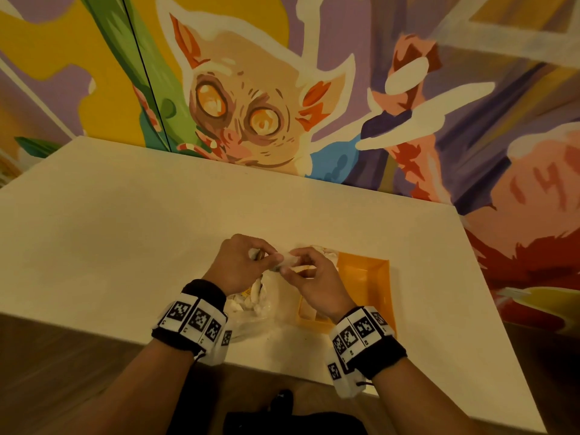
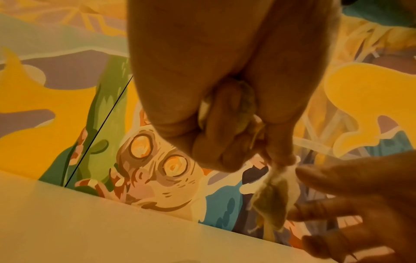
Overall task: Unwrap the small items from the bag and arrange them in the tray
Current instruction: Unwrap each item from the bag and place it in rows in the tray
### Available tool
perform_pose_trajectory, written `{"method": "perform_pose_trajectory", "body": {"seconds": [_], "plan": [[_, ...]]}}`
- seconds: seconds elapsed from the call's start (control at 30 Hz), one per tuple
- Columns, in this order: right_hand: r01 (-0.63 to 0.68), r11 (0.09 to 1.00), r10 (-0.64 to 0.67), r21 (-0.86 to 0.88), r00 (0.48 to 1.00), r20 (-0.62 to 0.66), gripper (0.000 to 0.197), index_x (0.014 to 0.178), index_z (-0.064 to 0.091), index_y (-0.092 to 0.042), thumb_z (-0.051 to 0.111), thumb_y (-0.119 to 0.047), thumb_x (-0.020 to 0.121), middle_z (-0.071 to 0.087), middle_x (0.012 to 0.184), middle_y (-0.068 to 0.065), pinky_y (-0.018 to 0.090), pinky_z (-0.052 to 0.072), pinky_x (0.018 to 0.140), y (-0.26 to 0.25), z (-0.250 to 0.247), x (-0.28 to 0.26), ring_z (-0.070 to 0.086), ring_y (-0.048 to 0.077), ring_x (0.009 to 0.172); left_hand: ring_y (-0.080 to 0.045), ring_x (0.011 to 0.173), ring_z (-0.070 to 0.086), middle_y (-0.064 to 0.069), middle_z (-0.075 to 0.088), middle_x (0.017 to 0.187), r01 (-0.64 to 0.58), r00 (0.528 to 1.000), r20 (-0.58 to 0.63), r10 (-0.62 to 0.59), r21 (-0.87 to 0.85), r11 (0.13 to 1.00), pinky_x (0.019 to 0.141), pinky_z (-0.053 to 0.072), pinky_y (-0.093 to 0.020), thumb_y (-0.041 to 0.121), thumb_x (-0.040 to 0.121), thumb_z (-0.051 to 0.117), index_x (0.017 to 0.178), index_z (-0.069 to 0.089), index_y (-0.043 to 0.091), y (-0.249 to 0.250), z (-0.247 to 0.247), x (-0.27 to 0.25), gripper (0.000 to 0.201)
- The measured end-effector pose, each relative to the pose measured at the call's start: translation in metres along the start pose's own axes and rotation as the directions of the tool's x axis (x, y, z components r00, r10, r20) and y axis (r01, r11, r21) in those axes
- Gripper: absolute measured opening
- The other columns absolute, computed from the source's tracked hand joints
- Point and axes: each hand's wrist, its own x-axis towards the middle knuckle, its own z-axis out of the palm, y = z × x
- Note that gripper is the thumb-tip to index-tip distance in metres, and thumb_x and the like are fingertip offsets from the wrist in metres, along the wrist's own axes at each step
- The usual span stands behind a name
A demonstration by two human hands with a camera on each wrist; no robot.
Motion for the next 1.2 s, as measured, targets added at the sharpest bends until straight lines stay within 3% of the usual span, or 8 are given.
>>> {"method": "perform_pose_trajectory", "body": {"seconds": [0.1, 0.2, 0.37, 0.53, 0.77, 0.97, 1.07, 1.2], "plan": [[0.056, 0.998, -0.056, -0.04, 0.998, -0.016, 0.038, 0.108, 0.065, -0.033, 0.082, -0.031, 0.074, 0.061, 0.111, -0.008, 0.025, 0.052, 0.085, -0.003, 0.0, 0.0, 0.058, 0.006, 0.103, 0.004, 0.069, 0.062, 0.021, 0.068, 0.065, -0.029, 0.995, 0.102, 0.025, 0.04, 0.999, 0.064, 0.041, -0.006, 0.028, 0.086, 0.072, 0.081, 0.079, 0.025, 0.006, 0.002, -0.001, 0.008], [0.066, 0.997, -0.066, -0.047, 0.998, 0.002, 0.017, 0.099, 0.074, -0.024, 0.073, -0.032, 0.084, 0.072, 0.098, -0.007, 0.035, 0.053, 0.087, -0.003, 0.001, 0.002, 0.065, 0.011, 0.095, 0.005, 0.081, 0.065, 0.02, 0.073, 0.078, -0.05, 0.995, 0.089, 0.048, 0.024, 0.998, 0.072, 0.044, -0.006, 0.027, 0.087, 0.071, 0.083, 0.078, 0.029, 0.009, 0.001, 0.0, 0.008], [0.069, 0.996, -0.068, -0.055, 0.998, 0.007, 0.015, 0.083, 0.077, -0.018, 0.067, -0.027, 0.09, 0.072, 0.077, -0.002, 0.021, 0.049, 0.071, -0.003, -0.004, 0.0, 0.064, 0.006, 0.073, 0.002, 0.085, 0.063, 0.017, 0.072, 0.083, -0.104, 0.994, 0.029, 0.102, 0.052, 0.993, 0.074, 0.044, -0.01, 0.025, 0.086, 0.073, 0.084, 0.078, 0.029, 0.01, 0.004, 0.003, 0.007], [0.019, 0.995, -0.019, -0.094, 1.0, 0.004, 0.008, 0.078, 0.074, -0.027, 0.072, -0.025, 0.086, 0.07, 0.077, 0.005, 0.038, 0.052, 0.064, 0.001, -0.011, 0.0, 0.06, 0.017, 0.067, 0.004, 0.077, 0.059, 0.018, 0.067, 0.078, -0.08, 0.995, -0.051, 0.083, 0.044, 0.996, 0.065, 0.037, -0.006, 0.026, 0.085, 0.073, 0.085, 0.078, 0.027, 0.003, 0.013, 0.004, 0.005], [-0.137, 0.974, 0.135, -0.182, 0.991, -0.024, 0.004, 0.085, 0.075, -0.015, 0.074, -0.02, 0.084, 0.072, 0.082, 0.007, 0.042, 0.06, 0.065, 0.016, -0.046, 0.008, 0.066, 0.02, 0.062, 0.003, 0.069, 0.058, 0.018, 0.065, 0.074, 0.083, 0.996, -0.011, -0.083, 0.003, 0.997, 0.063, 0.039, -0.012, 0.035, 0.089, 0.066, 0.086, 0.074, 0.023, -0.009, 0.029, 0.002, 0.015], [-0.288, 0.914, 0.286, -0.285, 0.957, -0.048, 0.015, 0.09, 0.074, -0.01, 0.077, -0.021, 0.081, 0.072, 0.08, 0.006, 0.037, 0.06, 0.07, 0.046, -0.085, 0.012, 0.068, 0.017, 0.063, -0.002, 0.082, 0.06, 0.011, 0.067, 0.09, 0.187, 0.975, 0.119, -0.19, 0.03, 0.982, 0.068, 0.04, -0.012, 0.032, 0.091, 0.065, 0.089, 0.072, 0.021, -0.022, 0.052, -0.002, 0.013], [-0.4, 0.869, 0.415, -0.291, 0.91, -0.01, 0.026, 0.098, 0.071, -0.003, 0.08, -0.018, 0.078, 0.071, 0.081, 0.011, 0.034, 0.059, 0.07, 0.058, -0.09, 0.01, 0.069, 0.018, 0.063, -0.01, 0.094, 0.061, 0.006, 0.068, 0.1, 0.232, 0.953, 0.178, -0.245, 0.094, 0.968, 0.08, 0.047, -0.024, 0.033, 0.091, 0.064, 0.093, 0.072, 0.019, -0.026, 0.065, -0.004, 0.016], [-0.427, 0.801, 0.47, -0.42, 0.882, 0.001, 0.028, 0.098, 0.072, -0.007, 0.083, -0.017, 0.074, 0.073, 0.087, 0.012, 0.037, 0.06, 0.074, 0.064, -0.081, 0.007, 0.07, 0.021, 0.072, -0.018, 0.106, 0.06, 0.003, 0.067, 0.111, 0.315, 0.904, 0.234, -0.358, 0.202, 0.927, 0.086, 0.043, -0.025, 0.039, 0.09, 0.062, 0.098, 0.071, 0.021, -0.033, 0.082, -0.006, 0.021]]}}
